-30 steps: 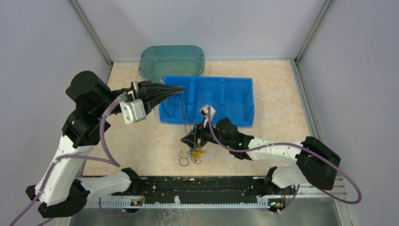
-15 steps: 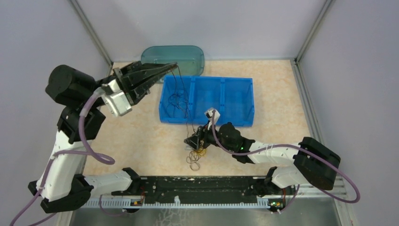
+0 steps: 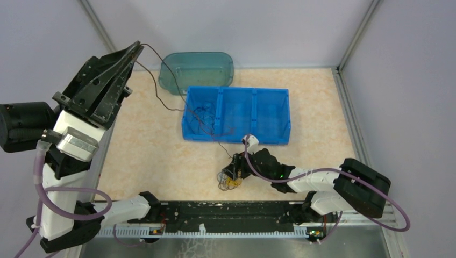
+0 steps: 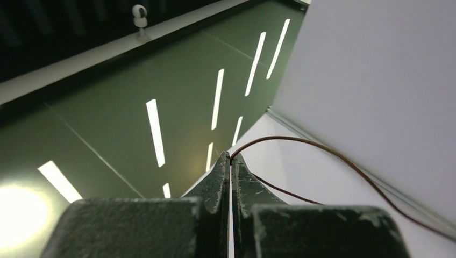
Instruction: Untangle the cables
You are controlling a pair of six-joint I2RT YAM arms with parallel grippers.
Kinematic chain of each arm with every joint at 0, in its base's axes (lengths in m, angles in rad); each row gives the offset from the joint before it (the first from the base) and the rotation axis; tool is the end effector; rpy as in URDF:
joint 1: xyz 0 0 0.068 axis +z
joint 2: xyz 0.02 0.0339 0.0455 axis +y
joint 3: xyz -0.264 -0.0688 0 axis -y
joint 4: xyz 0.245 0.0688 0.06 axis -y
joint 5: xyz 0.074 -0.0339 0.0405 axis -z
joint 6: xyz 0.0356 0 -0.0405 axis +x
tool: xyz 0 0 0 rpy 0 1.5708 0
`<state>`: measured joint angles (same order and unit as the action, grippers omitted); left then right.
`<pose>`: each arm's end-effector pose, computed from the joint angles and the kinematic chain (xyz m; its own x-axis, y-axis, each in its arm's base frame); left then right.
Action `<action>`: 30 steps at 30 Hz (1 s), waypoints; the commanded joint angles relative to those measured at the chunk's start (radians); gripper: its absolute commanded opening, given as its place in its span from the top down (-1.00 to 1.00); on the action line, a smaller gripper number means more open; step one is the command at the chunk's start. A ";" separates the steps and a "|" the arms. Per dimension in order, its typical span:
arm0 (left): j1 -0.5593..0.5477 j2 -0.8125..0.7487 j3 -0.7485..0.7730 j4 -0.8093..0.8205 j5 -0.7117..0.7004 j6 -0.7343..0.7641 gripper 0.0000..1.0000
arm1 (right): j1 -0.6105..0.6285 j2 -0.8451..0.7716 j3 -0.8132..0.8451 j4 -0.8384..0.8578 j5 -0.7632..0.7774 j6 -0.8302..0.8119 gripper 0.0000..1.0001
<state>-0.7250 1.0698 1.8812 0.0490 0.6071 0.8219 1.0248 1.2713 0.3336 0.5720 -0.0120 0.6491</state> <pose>0.0507 -0.0720 0.6423 0.9892 -0.0727 -0.1272 0.1448 0.6188 0.7721 0.1231 0.2034 0.1645 -0.6680 0.0646 -0.7414 -0.5731 0.5907 0.5679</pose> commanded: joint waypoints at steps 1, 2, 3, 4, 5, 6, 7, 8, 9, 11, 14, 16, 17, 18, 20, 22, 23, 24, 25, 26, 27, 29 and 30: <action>-0.007 0.025 -0.005 0.192 -0.071 0.096 1.00 | 0.003 -0.040 -0.010 0.030 0.033 0.010 -0.30; -0.007 0.034 -0.006 0.231 -0.087 0.121 1.00 | 0.003 -0.043 -0.015 0.027 0.037 0.011 -0.32; -0.007 0.044 -0.001 0.263 -0.104 0.146 1.00 | 0.003 -0.044 -0.018 0.024 0.041 0.013 -0.34; -0.007 0.056 0.008 0.289 -0.120 0.158 1.00 | 0.003 -0.048 -0.023 0.025 0.043 0.014 -0.35; -0.007 0.069 0.023 0.293 -0.134 0.176 1.00 | 0.003 -0.051 -0.026 0.025 0.045 0.015 -0.35; -0.007 0.079 0.033 0.302 -0.140 0.193 1.00 | 0.003 -0.054 -0.028 0.023 0.049 0.015 -0.35; -0.007 0.088 0.044 0.307 -0.141 0.201 1.00 | 0.004 -0.057 -0.025 0.019 0.052 0.016 -0.36; -0.007 0.096 0.050 0.303 -0.137 0.216 1.00 | 0.004 -0.061 -0.024 0.014 0.053 0.015 -0.36; -0.007 0.102 0.053 0.311 -0.132 0.234 1.00 | 0.003 -0.065 -0.021 0.008 0.056 0.013 -0.37; -0.007 0.122 0.090 0.309 -0.132 0.236 1.00 | 0.003 -0.078 -0.016 -0.008 0.064 0.011 -0.38; -0.007 0.149 0.138 0.213 -0.130 0.201 1.00 | 0.003 -0.114 -0.003 -0.031 0.069 0.001 -0.44; -0.007 0.140 0.107 0.166 -0.110 0.196 1.00 | 0.003 -0.151 0.017 -0.072 0.083 -0.009 -0.51; -0.007 0.134 0.083 0.146 -0.100 0.195 1.00 | 0.003 -0.168 0.030 -0.096 0.093 -0.016 -0.54; -0.007 0.126 0.056 0.134 -0.092 0.195 1.00 | 0.004 -0.188 0.045 -0.123 0.109 -0.019 -0.56; -0.007 0.112 0.003 0.118 -0.090 0.189 1.00 | 0.003 -0.232 0.072 -0.184 0.148 -0.030 -0.59; -0.007 0.106 -0.037 0.100 -0.092 0.181 1.00 | -0.002 -0.290 0.100 -0.248 0.184 -0.043 -0.62; -0.007 0.104 -0.055 0.092 -0.093 0.179 1.00 | -0.006 -0.315 0.116 -0.278 0.205 -0.050 -0.63; -0.007 0.101 -0.075 0.086 -0.094 0.179 1.00 | -0.011 -0.341 0.133 -0.313 0.225 -0.057 -0.64; -0.007 0.099 -0.097 0.085 -0.094 0.181 1.00 | -0.015 -0.363 0.152 -0.345 0.249 -0.065 -0.64; -0.007 0.096 -0.131 0.085 -0.096 0.180 1.00 | -0.018 -0.386 0.172 -0.386 0.282 -0.073 -0.64; -0.007 0.095 -0.155 0.083 -0.094 0.176 1.00 | -0.022 -0.405 0.196 -0.428 0.313 -0.079 -0.64; -0.007 0.092 -0.201 0.083 -0.091 0.165 1.00 | -0.033 -0.441 0.230 -0.478 0.359 -0.098 -0.64; -0.008 0.091 -0.224 0.083 -0.086 0.160 1.00 | -0.040 -0.457 0.248 -0.499 0.377 -0.103 -0.64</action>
<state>-0.7258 1.1637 1.7271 0.1555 0.5034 1.0016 1.0100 0.8829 0.4831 0.1925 0.2333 0.5945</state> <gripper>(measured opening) 0.006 0.820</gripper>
